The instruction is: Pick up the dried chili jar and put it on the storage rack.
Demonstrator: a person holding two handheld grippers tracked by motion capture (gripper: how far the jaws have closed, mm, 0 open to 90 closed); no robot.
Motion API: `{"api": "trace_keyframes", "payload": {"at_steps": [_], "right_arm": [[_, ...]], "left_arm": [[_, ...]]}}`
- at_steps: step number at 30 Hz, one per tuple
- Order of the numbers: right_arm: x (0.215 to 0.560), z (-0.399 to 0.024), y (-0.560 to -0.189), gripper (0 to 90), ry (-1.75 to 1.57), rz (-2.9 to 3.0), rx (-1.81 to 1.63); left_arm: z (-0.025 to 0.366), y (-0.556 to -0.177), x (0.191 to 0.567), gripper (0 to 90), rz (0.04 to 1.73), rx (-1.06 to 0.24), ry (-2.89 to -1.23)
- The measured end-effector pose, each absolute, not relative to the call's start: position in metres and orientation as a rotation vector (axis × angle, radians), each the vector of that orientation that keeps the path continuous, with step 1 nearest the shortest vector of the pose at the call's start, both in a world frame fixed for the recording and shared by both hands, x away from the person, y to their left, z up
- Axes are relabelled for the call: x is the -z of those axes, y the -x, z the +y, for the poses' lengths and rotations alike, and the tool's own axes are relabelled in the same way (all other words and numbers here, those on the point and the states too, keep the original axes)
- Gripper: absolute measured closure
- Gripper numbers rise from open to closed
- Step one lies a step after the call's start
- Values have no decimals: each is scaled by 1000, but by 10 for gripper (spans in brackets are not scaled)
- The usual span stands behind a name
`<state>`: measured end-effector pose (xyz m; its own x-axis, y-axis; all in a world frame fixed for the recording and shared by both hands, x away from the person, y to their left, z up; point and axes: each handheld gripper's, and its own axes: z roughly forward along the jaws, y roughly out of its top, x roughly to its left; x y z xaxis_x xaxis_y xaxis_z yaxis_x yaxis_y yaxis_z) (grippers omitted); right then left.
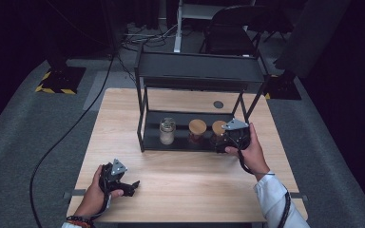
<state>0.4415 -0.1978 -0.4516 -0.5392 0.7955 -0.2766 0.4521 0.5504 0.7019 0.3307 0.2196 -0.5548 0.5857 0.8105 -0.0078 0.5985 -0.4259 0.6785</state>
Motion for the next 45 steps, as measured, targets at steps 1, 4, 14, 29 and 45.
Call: {"api": "trace_keyframes", "payload": {"at_steps": [1,4,14,29,45], "right_arm": [[452,-198,-440,31,-1002,2201,-772],[451,-201,-435,31,-996,2210,-791],[454,-206,-415,31,-930,2233,-818],[473,-209,-389,29,-836,2266,-808],[500,-221,-374,29,-808,2304,-768]], "left_arm": [[220,-331,555,0,1114,-426,-2171],[220,-331,555,0,1114,-426,-2172],[220,-331,555,0,1114,-426,-2172],[220,-331,555,0,1114,-426,-2171],[220,-331,555,0,1114,-426,-2171]]}}
